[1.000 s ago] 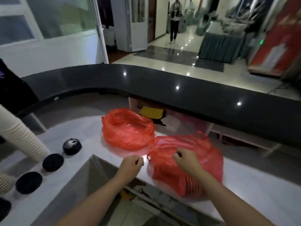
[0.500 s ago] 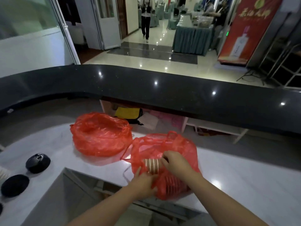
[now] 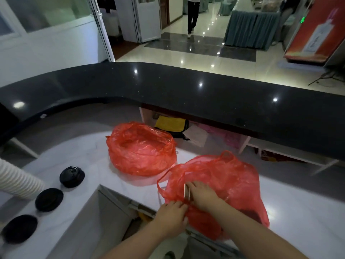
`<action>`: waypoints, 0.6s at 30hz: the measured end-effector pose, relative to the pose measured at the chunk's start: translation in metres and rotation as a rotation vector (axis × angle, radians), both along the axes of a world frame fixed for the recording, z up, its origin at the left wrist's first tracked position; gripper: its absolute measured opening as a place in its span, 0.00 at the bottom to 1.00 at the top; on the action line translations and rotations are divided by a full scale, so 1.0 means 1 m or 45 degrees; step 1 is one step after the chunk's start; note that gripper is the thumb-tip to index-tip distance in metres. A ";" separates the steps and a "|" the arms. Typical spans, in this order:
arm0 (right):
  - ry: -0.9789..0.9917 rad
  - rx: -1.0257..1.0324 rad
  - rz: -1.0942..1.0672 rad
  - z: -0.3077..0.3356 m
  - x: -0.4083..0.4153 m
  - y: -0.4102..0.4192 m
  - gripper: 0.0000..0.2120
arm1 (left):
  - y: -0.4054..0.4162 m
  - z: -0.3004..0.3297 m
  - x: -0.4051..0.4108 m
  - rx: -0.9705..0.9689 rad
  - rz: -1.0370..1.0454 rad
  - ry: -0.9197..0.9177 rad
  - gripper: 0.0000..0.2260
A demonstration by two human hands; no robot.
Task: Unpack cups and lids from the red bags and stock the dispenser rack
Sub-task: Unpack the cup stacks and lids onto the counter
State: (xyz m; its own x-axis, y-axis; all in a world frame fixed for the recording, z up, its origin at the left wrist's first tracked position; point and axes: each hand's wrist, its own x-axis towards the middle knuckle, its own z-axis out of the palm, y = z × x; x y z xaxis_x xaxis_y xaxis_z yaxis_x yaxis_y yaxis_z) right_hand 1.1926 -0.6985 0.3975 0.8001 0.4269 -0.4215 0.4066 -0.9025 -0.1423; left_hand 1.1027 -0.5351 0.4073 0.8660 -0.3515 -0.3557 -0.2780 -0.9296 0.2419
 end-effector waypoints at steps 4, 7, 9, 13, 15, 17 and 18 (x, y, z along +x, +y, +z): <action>0.044 -0.129 -0.031 -0.014 0.008 0.000 0.46 | 0.014 -0.006 0.006 -0.018 0.029 0.112 0.19; 0.019 -0.070 -0.058 -0.015 0.012 -0.004 0.47 | 0.022 -0.012 0.013 -0.057 0.024 0.125 0.23; -0.019 0.030 -0.097 -0.010 0.014 -0.010 0.48 | 0.024 -0.015 0.019 -0.078 0.014 0.137 0.24; -0.084 0.388 -0.274 0.014 0.020 -0.018 0.47 | 0.019 -0.016 0.032 -0.119 0.019 0.150 0.24; -0.080 0.642 -0.409 0.030 0.022 -0.017 0.40 | 0.017 -0.017 0.040 -0.139 0.027 0.156 0.24; -0.066 0.899 -0.578 0.045 0.023 -0.017 0.36 | 0.015 -0.017 0.048 -0.188 0.062 0.192 0.24; -0.070 1.007 -0.668 0.052 0.024 -0.017 0.35 | 0.015 -0.015 0.051 -0.232 0.089 0.206 0.24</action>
State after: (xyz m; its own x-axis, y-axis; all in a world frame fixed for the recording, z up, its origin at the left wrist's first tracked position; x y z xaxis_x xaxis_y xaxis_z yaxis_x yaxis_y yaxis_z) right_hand 1.2163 -0.7153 0.4496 0.9810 0.1529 -0.1198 0.0012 -0.6218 -0.7832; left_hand 1.1541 -0.5205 0.3920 0.8274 -0.3636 -0.4280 -0.1581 -0.8821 0.4437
